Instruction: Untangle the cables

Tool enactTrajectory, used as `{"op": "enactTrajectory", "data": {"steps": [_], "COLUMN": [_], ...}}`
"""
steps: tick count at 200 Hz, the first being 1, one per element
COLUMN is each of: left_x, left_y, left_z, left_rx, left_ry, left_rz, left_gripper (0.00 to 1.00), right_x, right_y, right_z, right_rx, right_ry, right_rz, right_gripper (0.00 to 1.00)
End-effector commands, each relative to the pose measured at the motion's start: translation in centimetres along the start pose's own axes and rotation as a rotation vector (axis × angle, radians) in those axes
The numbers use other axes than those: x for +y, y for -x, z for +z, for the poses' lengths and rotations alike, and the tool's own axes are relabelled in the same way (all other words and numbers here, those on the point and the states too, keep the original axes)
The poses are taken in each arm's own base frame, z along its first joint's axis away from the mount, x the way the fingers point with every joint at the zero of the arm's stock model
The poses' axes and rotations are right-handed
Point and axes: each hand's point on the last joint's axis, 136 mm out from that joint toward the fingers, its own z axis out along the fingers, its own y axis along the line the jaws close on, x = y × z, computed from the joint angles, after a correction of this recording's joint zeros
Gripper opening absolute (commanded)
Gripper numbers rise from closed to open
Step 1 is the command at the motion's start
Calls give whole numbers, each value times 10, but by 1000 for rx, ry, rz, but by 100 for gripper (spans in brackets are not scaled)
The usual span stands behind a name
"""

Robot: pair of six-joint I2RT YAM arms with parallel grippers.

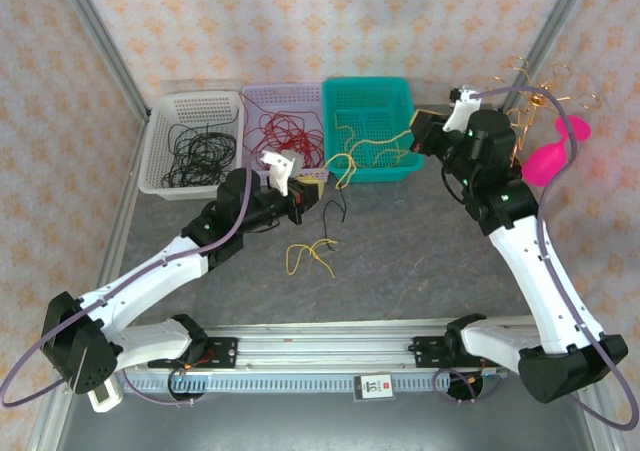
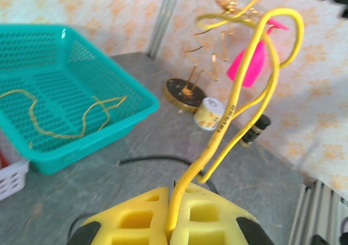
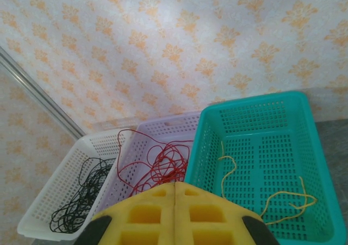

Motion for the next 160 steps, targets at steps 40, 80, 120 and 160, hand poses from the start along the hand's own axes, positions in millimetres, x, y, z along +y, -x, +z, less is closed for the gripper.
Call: {"op": "enactTrajectory", "data": {"steps": [40,80,120,160], "left_x": [-36,-53,-64,-69], "left_y": [24,49,80,114], "left_z": [9,-1,-18,-35], "left_rx": [-10,-58,-134,-197], "left_ry": [-93,-120,-117,-75], "left_rz": [64,97,132,193], "left_gripper": [0,0,0,0], "right_x": [34,30,20,-5], "right_y": [-18,-61,-113,-150], "right_z": [23,52,73,72], "right_rx": [41,155,286,337], "right_ry": [111,105,111,35], "right_rz": [18,38,85,107], "right_gripper": [0,0,0,0]}}
